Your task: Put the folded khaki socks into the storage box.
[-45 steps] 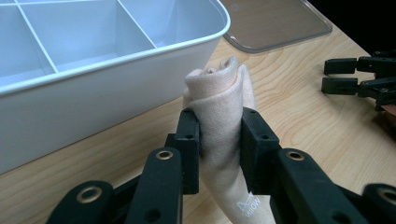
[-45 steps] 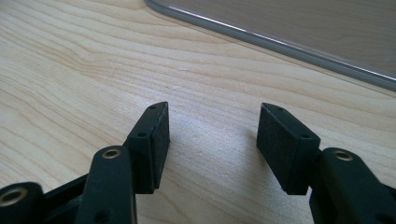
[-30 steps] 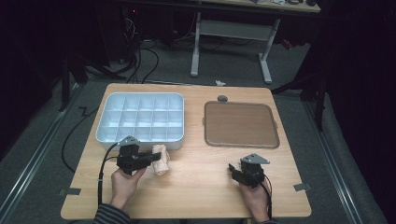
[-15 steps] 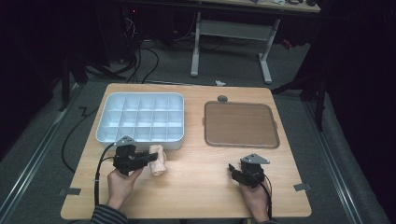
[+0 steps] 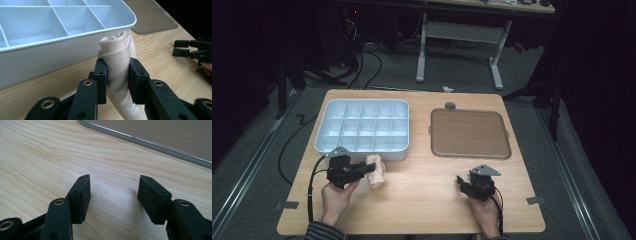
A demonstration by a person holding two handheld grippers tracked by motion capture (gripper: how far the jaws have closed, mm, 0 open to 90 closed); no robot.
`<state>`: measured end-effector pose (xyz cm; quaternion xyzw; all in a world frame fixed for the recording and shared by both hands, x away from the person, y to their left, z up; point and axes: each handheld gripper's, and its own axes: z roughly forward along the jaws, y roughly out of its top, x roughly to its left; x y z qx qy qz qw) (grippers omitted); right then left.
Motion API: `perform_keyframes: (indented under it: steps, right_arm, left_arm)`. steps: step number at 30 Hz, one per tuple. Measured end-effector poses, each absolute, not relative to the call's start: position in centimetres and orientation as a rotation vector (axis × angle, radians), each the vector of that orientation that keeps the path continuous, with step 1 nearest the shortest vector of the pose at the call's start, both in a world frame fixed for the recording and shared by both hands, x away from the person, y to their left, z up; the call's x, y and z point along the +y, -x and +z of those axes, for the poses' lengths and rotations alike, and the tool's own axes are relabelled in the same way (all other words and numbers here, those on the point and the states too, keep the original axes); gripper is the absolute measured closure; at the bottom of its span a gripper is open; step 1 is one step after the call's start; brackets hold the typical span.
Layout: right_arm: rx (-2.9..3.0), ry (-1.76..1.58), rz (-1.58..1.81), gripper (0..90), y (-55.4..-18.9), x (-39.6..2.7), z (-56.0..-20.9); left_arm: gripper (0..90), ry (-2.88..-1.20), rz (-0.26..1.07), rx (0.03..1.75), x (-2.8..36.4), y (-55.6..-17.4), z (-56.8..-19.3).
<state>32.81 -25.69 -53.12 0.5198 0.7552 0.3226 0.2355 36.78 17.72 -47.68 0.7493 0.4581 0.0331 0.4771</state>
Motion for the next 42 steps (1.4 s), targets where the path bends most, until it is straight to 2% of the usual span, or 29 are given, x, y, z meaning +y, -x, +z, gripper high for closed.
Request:
perform_keyframes:
  steps: [42]
  right_arm:
    - [2.072, -1.426, 0.885, 44.0, -32.8, -25.7, -53.1]
  left_arm:
    - [71.5, -1.802, 0.146, 1.169, 20.8, -36.4, -47.0]
